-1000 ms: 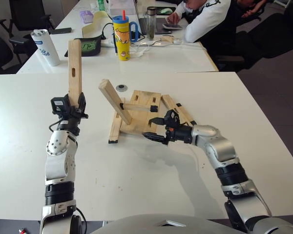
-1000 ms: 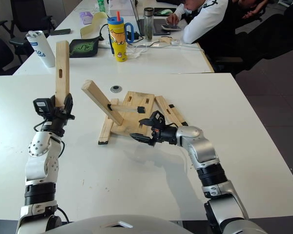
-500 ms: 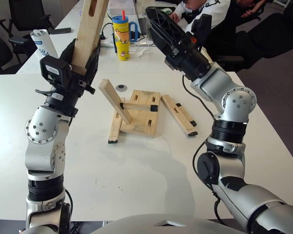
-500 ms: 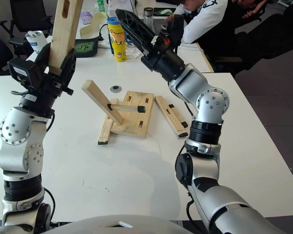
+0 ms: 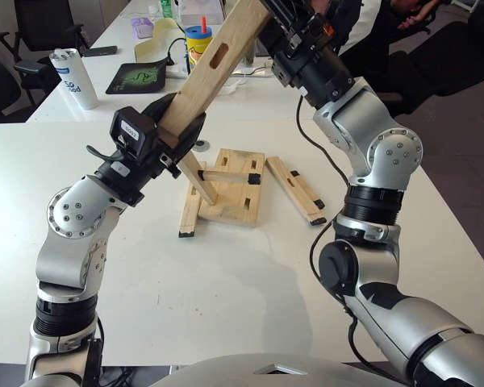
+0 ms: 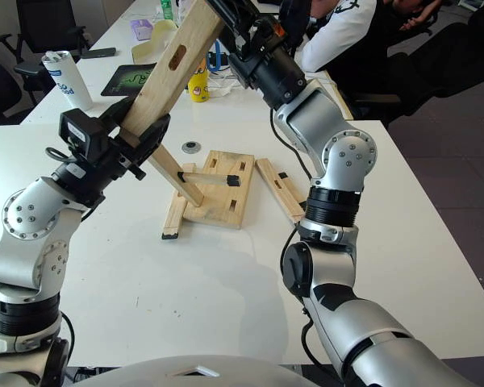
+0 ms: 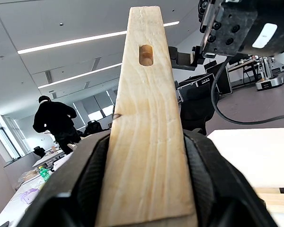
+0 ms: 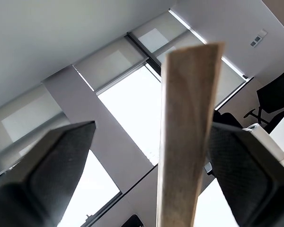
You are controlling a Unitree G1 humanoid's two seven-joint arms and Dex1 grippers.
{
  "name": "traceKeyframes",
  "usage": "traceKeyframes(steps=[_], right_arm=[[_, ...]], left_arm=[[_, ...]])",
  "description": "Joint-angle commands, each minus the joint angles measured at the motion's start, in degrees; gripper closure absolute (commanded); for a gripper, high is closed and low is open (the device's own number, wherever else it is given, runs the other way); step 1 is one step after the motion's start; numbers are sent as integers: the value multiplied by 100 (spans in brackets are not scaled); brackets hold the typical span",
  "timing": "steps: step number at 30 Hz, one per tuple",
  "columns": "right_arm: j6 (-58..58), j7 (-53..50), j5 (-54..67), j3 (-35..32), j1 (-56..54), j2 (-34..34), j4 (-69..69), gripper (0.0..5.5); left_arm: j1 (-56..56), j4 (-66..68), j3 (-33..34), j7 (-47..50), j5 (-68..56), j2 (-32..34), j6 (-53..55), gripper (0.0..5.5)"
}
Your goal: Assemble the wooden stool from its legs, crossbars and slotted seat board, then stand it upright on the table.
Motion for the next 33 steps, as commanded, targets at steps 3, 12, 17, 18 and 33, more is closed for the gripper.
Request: traceKeyframes(steps=[3,12,17,18,33], right_arm=[[-37,61,83,64,-136,-93,82,245],[12,32,143,136,-39,-107,18,397],[44,43,91,193,19,-185,4,435],[50,48,69,207,34,-207,3,435],[-1000,-278,-687,-400,-21,-757,657,447]], left_arm=[[-1,-74,-91,-179,99,167,31,345],[-65,46,-62,-240,230,302,2,345],[-118,129,-12,-255,280,344,-65,345],[-136,140,-2,-238,310,345,-90,345],[-121,159,1860,323,-1933,-40,777,248]])
